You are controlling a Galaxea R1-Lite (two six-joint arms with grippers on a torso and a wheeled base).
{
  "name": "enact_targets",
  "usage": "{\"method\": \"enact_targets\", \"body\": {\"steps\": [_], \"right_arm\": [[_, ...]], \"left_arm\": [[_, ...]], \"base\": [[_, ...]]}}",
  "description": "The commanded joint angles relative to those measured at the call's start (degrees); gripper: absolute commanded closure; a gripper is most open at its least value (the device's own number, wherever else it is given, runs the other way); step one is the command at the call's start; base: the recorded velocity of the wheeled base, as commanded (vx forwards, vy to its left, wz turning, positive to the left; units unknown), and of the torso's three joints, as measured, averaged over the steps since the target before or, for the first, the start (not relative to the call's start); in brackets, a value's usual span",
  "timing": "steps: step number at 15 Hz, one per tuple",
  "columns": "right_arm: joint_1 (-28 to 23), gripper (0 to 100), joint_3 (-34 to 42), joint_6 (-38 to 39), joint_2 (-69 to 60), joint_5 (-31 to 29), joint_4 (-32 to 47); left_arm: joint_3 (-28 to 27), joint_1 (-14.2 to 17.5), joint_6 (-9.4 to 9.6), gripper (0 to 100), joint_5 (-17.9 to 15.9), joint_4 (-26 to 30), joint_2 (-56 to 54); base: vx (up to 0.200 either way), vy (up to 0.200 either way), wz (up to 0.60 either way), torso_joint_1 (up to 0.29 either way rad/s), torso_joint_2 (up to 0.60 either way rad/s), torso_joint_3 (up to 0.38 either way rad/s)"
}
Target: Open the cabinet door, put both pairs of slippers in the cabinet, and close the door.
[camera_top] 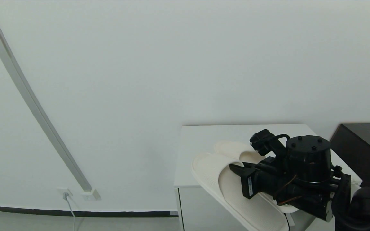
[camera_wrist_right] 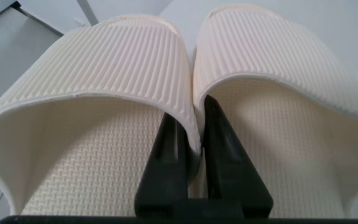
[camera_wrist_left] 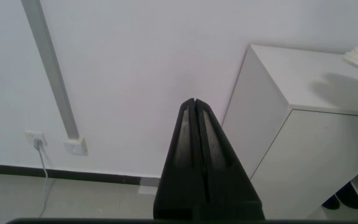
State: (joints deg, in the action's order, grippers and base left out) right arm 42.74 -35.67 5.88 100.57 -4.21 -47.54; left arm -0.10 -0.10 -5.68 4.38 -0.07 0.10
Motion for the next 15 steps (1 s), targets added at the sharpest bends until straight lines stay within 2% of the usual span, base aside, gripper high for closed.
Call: {"method": "enact_targets", "body": {"steps": [1, 8, 15], "right_arm": [[0.2, 100, 0.0, 0.0, 0.9, 0.0, 0.0], [0.4, 100, 0.1, 0.0, 1.4, -0.1, 0.0], [1.0, 100, 1.0, -0.1, 1.9, -0.1, -1.5]], "left_arm": [[0.0, 0.0, -0.03, 100, 0.0, 0.0, 0.1], [0.0, 0.0, -0.03, 100, 0.0, 0.0, 0.1], [0.0, 0.0, -0.03, 100, 0.0, 0.0, 0.1]], "base": [[-0.200, 0.000, 0.00, -0.002, 0.00, 0.002], [-0.200, 0.000, 0.00, -0.002, 0.00, 0.004], [0.000, 0.000, 0.00, 0.000, 0.00, 0.000]]}}
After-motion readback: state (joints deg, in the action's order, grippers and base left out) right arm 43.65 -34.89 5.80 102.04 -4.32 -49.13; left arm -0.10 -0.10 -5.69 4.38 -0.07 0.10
